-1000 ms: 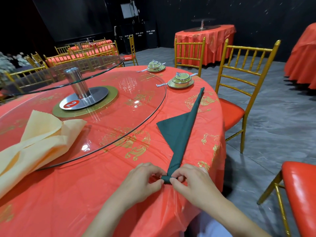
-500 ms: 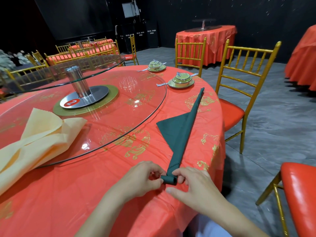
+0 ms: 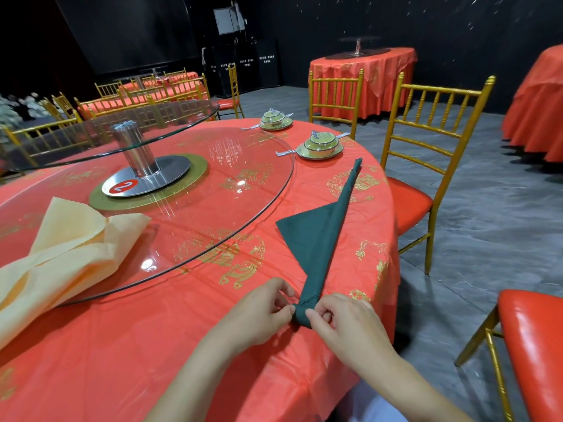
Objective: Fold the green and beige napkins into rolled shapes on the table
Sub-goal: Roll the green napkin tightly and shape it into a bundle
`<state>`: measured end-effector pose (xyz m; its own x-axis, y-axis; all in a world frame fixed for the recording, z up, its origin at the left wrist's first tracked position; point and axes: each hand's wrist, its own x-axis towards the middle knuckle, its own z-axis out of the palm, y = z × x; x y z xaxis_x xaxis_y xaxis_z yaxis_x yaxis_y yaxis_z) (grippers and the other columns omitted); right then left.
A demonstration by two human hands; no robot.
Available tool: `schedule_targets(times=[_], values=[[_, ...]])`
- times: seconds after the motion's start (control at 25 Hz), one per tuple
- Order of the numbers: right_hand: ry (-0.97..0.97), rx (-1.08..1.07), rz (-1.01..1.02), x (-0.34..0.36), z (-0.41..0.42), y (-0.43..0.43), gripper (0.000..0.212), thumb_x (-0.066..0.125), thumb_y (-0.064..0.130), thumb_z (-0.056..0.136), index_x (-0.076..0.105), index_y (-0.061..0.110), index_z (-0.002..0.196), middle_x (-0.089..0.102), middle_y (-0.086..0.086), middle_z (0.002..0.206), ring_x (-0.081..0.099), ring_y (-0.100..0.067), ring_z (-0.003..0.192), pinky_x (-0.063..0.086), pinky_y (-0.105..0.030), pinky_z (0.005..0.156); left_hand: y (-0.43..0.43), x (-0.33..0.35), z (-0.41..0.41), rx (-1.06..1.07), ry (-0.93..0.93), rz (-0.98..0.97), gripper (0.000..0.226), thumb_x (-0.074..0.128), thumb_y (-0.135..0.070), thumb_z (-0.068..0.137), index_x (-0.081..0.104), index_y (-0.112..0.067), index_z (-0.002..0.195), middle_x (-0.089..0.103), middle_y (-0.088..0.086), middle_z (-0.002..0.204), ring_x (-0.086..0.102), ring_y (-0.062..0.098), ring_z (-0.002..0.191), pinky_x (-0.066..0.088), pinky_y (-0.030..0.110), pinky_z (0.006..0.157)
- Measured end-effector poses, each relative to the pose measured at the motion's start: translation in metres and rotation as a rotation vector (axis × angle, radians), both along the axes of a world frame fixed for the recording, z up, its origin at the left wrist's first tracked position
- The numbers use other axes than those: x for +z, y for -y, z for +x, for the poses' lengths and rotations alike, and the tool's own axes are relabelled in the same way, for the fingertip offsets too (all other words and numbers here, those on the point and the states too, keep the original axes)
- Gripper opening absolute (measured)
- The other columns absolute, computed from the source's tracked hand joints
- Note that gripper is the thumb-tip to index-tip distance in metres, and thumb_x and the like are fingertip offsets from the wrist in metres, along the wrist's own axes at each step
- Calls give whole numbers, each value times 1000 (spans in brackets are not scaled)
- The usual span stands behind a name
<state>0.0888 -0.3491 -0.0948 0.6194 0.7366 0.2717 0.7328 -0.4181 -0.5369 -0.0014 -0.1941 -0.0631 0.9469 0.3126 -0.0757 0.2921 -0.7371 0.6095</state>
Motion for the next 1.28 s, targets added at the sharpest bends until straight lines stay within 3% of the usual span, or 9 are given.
schedule_targets(times=[0.08, 0.24, 0.32, 0.44, 0.56, 0.8, 0.88, 1.04, 1.28], values=[[28, -13, 60, -5, -1, 0, 17, 46, 51, 85, 52, 35, 87, 46, 19, 69, 41, 2, 64, 31, -18, 73, 0, -2, 2, 25, 28, -15, 17, 59, -20, 88, 46, -30, 90, 58, -10, 66, 48, 4, 56, 39, 27, 61], [120, -7, 71, -10, 1, 5, 29, 54, 57, 70, 62, 35, 87, 53, 20, 78, 47, 3, 76, 28, -19, 76, 3, -7, 3, 63, 92, 17, 12, 59, -20, 87, 55, -30, 82, 59, -11, 67, 50, 6, 58, 45, 32, 66], [134, -5, 55, -9, 3, 5, 32, 55, 57, 67, 64, 34, 87, 54, 19, 78, 49, 2, 79, 25, -18, 76, 5, -8, 1, 70, 118, 44, 6, 61, -23, 86, 63, -29, 89, 61, -14, 72, 52, 4, 63, 48, 31, 70], [84, -4, 86, -8, 6, 2, 27, 55, 54, 65, 65, 34, 80, 47, 20, 71, 51, 2, 73, 29, -16, 74, 7, -6, -5, 14, 96, 84, 21, 66, -25, 83, 63, -28, 103, 55, -20, 78, 48, -3, 67, 42, 20, 69], [60, 45, 108, -8, 5, 5, 21, 56, 51, 64, 63, 34, 73, 39, 22, 67, 44, 4, 70, 26, -15, 73, 12, -2, -13, -25, 87, 121, 22, 66, -24, 82, 62, -26, 104, 53, -20, 81, 46, -2, 70, 37, 15, 69], [-89, 142, -4, -2, 2, 24, 30, 45, 62, 65, 60, 37, 70, 50, 17, 67, 49, 4, 74, 28, -16, 81, 23, 9, -20, -108, -81, 26, 8, 60, -27, 87, 61, -25, 95, 57, -11, 68, 47, 2, 59, 42, 24, 63], [-94, 119, 19, 0, 2, 25, 29, 43, 63, 65, 58, 39, 74, 50, 17, 69, 47, 8, 77, 28, -17, 79, 23, 13, -14, -102, -147, 57, 15, 56, -29, 90, 61, -18, 99, 60, -8, 75, 52, 9, 67, 44, 29, 68], [-1, 40, 110, -4, 2, 24, 24, 53, 56, 70, 54, 40, 88, 47, 19, 71, 44, 8, 74, 32, -18, 77, 20, 20, -1, -89, -236, 111, 24, 53, -32, 93, 65, -13, 100, 69, 4, 95, 57, 15, 79, 44, 27, 69], [95, 55, 109, -8, 0, 27, 30, 60, 51, 67, 61, 34, 92, 49, 19, 81, 50, 1, 82, 30, -20, 77, 20, 16, 3, 11, -188, 210, 30, 54, -40, 90, 65, -13, 84, 68, 3, 81, 58, 18, 72, 40, 31, 63]])
